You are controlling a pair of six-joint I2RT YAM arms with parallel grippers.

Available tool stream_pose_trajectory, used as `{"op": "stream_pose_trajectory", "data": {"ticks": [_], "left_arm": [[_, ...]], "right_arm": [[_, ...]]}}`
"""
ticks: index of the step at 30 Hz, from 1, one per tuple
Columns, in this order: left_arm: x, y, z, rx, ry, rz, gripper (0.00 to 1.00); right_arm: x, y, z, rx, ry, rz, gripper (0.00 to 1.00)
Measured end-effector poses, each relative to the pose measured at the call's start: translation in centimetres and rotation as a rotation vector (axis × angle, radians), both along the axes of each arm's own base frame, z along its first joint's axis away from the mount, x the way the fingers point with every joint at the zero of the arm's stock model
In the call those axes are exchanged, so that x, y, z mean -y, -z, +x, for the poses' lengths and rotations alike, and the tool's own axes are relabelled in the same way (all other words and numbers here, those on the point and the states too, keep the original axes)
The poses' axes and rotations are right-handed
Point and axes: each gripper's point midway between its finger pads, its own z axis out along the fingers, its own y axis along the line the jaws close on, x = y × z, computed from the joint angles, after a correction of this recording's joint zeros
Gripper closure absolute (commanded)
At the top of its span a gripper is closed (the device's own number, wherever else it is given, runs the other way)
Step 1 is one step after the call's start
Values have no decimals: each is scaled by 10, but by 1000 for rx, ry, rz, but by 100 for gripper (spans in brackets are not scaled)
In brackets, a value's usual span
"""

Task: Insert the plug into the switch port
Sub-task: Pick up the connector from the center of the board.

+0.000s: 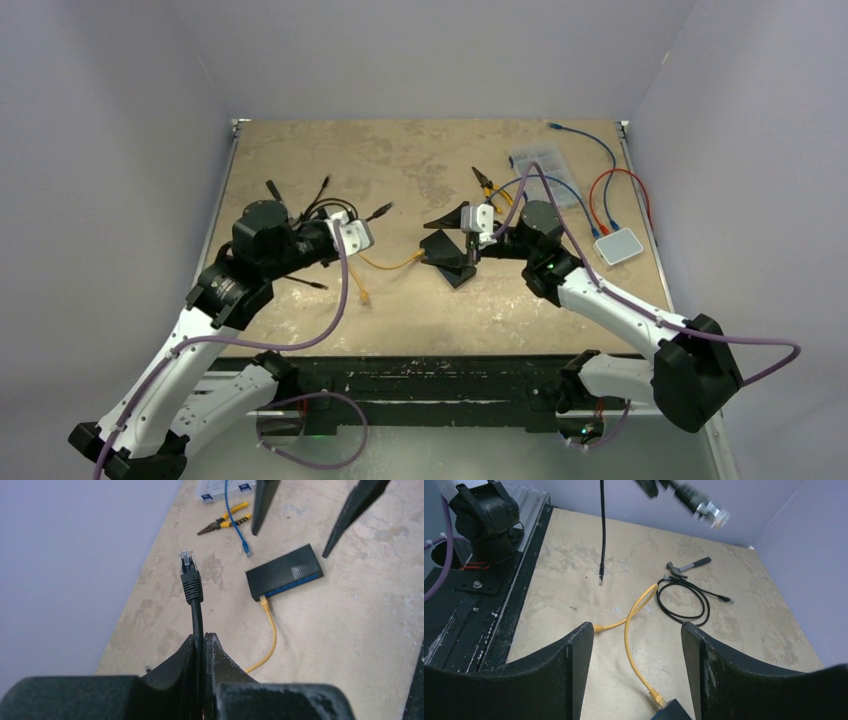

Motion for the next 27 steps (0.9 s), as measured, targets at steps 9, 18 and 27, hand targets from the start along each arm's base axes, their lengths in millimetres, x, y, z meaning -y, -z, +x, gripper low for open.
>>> {"op": "stream_pose_trajectory", "data": {"ticks": [9,18,27], "left_arm": [[4,70,-26,-95,100,56,100],[16,79,-38,-115,182,13,100],[23,81,-41,-131,219,-7,100]], "right_arm": [[-3,6,2,3,-17,-15,32],[-17,15,12,-5,-77,-66,40],[-24,19,5,-12,-178,-110,51]]}}
